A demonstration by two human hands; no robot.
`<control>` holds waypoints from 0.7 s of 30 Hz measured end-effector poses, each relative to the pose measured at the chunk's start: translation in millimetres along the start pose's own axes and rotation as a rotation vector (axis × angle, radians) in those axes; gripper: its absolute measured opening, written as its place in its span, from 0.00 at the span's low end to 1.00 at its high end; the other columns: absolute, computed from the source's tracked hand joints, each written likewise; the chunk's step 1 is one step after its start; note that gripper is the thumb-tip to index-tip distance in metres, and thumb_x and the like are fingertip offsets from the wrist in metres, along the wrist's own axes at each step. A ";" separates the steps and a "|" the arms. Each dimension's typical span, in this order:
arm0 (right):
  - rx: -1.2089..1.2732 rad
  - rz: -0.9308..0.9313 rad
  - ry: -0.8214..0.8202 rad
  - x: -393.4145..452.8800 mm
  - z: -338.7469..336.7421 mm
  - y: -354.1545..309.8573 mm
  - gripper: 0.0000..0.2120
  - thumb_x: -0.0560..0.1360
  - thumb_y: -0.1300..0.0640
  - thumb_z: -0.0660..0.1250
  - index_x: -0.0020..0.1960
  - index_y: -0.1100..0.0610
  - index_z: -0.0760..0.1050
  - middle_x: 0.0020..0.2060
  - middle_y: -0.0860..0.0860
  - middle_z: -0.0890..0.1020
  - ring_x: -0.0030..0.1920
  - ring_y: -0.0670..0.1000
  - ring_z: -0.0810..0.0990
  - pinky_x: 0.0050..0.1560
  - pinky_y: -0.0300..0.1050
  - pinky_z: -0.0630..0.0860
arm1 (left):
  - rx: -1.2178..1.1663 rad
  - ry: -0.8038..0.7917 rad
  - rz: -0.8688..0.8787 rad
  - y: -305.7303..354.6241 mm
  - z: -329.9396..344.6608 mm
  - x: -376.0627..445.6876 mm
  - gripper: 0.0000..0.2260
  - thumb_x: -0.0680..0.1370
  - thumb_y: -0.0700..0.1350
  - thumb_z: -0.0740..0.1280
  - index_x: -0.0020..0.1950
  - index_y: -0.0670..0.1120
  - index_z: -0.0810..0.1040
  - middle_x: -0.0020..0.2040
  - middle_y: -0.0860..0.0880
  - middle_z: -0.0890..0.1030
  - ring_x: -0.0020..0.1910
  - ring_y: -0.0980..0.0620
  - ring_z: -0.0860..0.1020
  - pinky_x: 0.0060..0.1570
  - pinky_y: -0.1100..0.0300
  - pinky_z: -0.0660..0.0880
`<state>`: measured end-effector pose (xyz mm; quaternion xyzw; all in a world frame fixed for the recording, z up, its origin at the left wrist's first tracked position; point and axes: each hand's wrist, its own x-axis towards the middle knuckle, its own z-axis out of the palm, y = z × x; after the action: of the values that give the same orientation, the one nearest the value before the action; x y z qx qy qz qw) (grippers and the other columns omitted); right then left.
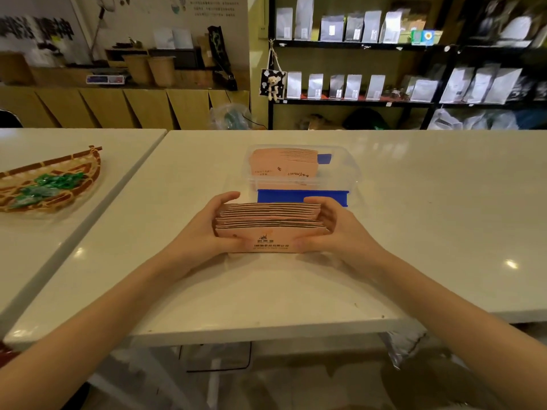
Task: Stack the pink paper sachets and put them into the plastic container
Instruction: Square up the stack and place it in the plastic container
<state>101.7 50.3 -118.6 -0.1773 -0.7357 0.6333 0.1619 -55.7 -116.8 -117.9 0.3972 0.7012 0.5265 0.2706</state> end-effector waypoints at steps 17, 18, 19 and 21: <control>0.112 -0.006 0.031 6.8 23.9 -2.2 0.38 0.63 0.68 0.73 0.67 0.49 0.61 0.52 0.43 0.77 0.54 0.46 0.78 0.48 0.40 0.80 | -0.190 0.092 -0.066 0.1 15.5 -0.5 0.32 0.62 0.36 0.62 0.64 0.54 0.65 0.50 0.54 0.77 0.43 0.56 0.77 0.34 0.63 0.72; 0.095 -0.013 0.037 6.5 21.4 -2.7 0.39 0.63 0.68 0.73 0.67 0.48 0.60 0.52 0.43 0.77 0.54 0.46 0.78 0.48 0.41 0.80 | -0.182 0.092 -0.063 0.6 14.7 -0.8 0.31 0.63 0.35 0.63 0.65 0.54 0.65 0.50 0.54 0.77 0.43 0.56 0.77 0.33 0.64 0.73; 0.075 -0.019 0.038 6.4 19.3 -3.1 0.39 0.63 0.68 0.73 0.66 0.47 0.60 0.52 0.42 0.76 0.54 0.46 0.77 0.48 0.40 0.80 | -0.178 0.088 -0.053 1.5 14.3 -1.1 0.31 0.64 0.35 0.63 0.65 0.54 0.65 0.50 0.54 0.77 0.43 0.57 0.77 0.31 0.66 0.73; 0.050 -0.038 0.022 5.9 15.9 -3.5 0.37 0.63 0.68 0.73 0.65 0.47 0.61 0.53 0.42 0.76 0.55 0.47 0.77 0.46 0.38 0.80 | -0.159 0.079 -0.043 2.3 14.1 -1.1 0.31 0.64 0.35 0.64 0.65 0.54 0.65 0.51 0.55 0.77 0.43 0.59 0.78 0.31 0.67 0.74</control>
<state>89.0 38.6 -117.4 -0.1660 -0.7211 0.6463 0.1863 -43.3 -110.0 -119.9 0.3382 0.6758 0.5897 0.2848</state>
